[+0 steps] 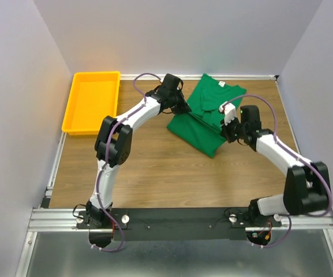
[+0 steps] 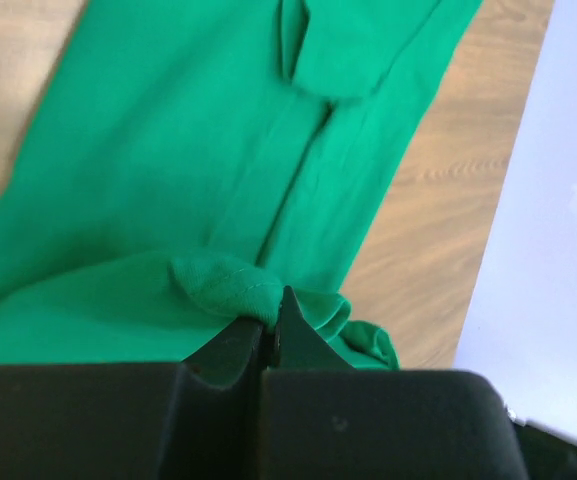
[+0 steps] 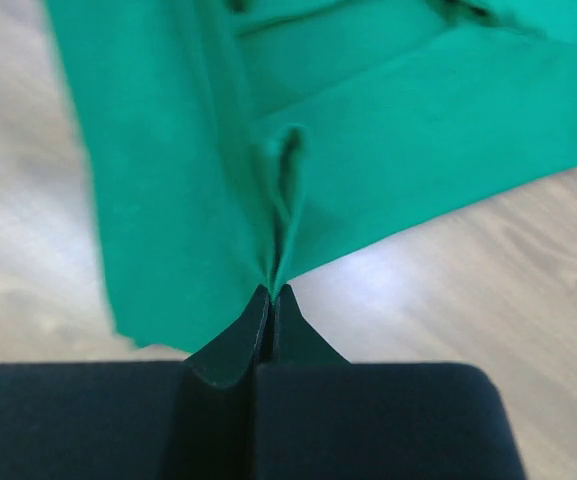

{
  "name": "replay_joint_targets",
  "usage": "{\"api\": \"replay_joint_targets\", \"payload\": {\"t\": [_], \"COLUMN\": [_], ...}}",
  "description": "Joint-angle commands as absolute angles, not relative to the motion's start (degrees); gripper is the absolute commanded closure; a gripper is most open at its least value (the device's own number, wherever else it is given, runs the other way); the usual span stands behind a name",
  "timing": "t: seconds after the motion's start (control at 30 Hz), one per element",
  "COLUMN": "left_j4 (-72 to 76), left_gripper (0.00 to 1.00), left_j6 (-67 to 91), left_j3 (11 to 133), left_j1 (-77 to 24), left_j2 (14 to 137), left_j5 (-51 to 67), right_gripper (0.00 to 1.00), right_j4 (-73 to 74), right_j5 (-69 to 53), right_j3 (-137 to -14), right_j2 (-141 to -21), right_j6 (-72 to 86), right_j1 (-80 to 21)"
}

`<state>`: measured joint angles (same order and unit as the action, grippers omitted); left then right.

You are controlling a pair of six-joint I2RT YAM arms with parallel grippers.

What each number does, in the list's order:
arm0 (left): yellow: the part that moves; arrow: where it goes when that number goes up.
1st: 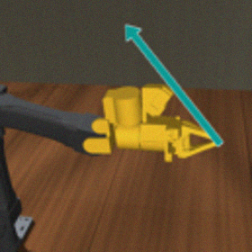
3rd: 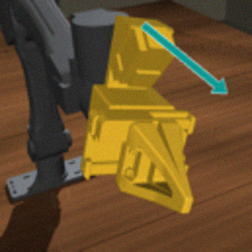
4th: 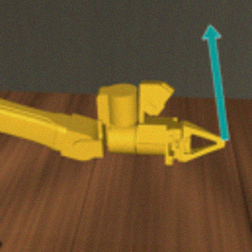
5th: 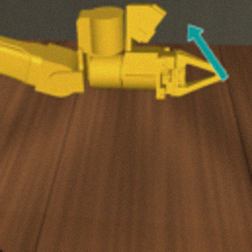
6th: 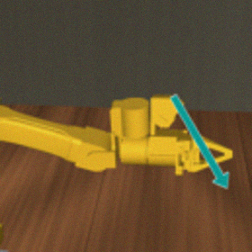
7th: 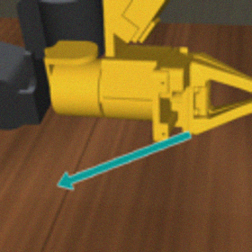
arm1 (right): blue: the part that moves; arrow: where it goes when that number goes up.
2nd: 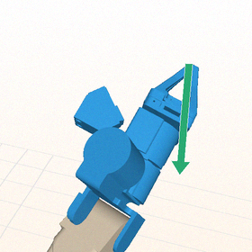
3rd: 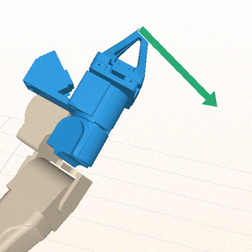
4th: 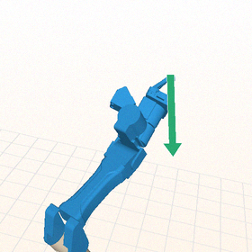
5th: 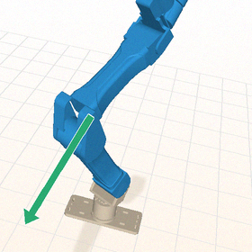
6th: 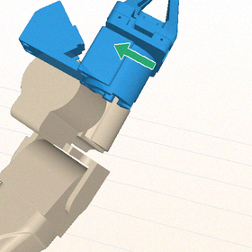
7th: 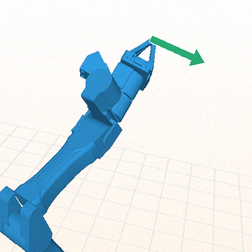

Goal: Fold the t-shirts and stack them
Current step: Fold the tshirt

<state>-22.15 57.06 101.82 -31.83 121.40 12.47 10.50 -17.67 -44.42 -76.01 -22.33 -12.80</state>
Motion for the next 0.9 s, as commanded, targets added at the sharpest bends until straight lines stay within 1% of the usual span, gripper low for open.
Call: {"api": "replay_joint_targets", "payload": {"t": [0.0, 0.07, 0.17, 0.3, 0.5, 0.87], "left_j4": [-25.74, -27.06, -27.95, -25.49, -22.15, -17.4], "left_gripper": [1.0, 1.0, 1.0, 1.0, 1.0, 1.0], "left_j6": [55.28, 55.37, 55.81, 56.95, 57.39, 59.68], "left_j3": [112.48, 118.9, 121.9, 120.41, 120.85, 125.41], "left_j1": [-29.89, -29.36, -28.83, -27.6, -27.33, -27.42], "left_j2": [129.6, 132.7, 136.31, 137.54, 139.83, 143.61], "left_j5": [16.77, 17.14, 17.75, 18.63, 21.53, 24.52], "right_gripper": [0.99, 0.99, 0.99, 0.99, 0.99, 0.99], "right_j4": [11.86, 11.86, 11.87, 11.87, 11.87, 11.78], "right_j5": [-26.1, -28.12, -29.0, -29.53, -28.48, -24.0], "right_j3": [-51.39, -53.6, -57.3, -59.94, -61.34, -64.42], "right_j2": [-82.69, -86.56, -90.51, -94.12, -96.33, -98.78], "right_j6": [-25.75, -26.63, -26.37, -25.93, -25.84, -24.08], "right_j1": [-7.4, -6.51, -5.71, -4.83, -4.66, -3.34]}}
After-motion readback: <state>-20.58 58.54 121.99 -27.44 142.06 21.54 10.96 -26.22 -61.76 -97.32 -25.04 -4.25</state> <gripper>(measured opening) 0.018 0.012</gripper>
